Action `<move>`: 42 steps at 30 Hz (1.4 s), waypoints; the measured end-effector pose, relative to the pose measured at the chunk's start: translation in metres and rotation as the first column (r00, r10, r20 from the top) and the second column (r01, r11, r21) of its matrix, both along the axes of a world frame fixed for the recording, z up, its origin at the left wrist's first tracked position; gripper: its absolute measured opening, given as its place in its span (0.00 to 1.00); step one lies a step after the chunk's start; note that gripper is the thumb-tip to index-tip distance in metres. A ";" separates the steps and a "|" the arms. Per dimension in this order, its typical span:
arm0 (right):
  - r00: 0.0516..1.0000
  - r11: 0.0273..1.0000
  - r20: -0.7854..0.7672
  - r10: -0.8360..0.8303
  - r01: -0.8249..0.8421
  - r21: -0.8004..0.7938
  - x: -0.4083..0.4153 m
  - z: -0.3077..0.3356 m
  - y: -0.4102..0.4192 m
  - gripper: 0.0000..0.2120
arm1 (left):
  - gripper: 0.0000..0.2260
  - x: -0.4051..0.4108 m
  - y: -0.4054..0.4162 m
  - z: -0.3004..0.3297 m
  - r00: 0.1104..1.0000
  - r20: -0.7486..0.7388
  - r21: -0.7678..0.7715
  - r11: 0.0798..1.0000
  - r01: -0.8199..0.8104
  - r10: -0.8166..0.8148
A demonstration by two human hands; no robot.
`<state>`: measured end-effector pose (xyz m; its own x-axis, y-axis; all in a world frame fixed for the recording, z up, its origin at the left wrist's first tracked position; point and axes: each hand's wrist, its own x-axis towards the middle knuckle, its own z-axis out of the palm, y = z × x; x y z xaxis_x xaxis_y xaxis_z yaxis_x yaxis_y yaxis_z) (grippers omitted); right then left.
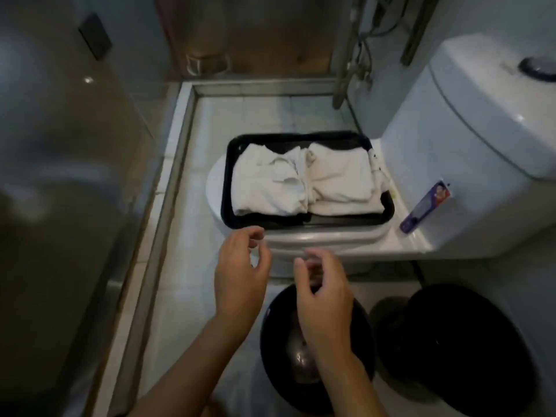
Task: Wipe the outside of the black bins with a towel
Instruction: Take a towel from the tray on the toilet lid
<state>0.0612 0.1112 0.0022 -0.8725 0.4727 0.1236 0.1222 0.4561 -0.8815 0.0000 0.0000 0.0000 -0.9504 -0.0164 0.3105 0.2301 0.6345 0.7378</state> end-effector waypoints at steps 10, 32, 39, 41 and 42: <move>0.992 1.000 -0.124 -0.004 0.004 -0.001 -0.042 0.010 -0.018 0.09 | 0.22 -0.122 0.004 0.022 0.938 0.267 -0.224 0.961 -0.164 0.222; 0.986 1.000 -0.169 -0.001 -0.005 -0.031 -0.041 0.018 0.006 0.05 | 0.12 -0.174 0.004 0.023 0.864 0.501 0.292 0.930 -0.221 0.049; 0.989 0.999 -0.144 -0.023 0.017 -0.043 -0.042 0.020 0.005 0.05 | 0.12 -0.165 0.011 0.045 0.875 0.483 0.543 0.795 -0.272 -0.031; 0.990 0.998 -0.138 -0.023 0.016 -0.054 -0.043 0.021 0.005 0.05 | 0.11 -0.162 0.015 0.054 0.874 0.481 0.640 0.709 -0.296 -0.069; 0.991 0.998 -0.133 -0.023 0.016 -0.059 -0.042 0.022 0.006 0.05 | 0.11 -0.160 0.017 0.059 0.875 0.475 0.677 0.673 -0.299 -0.088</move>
<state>0.0188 0.1170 0.0240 -0.8405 0.4992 0.2108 0.0096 0.4027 -0.9153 -0.1604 0.0165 0.0592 -0.9450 -0.1552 -0.2881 -0.2685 -0.1356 0.9537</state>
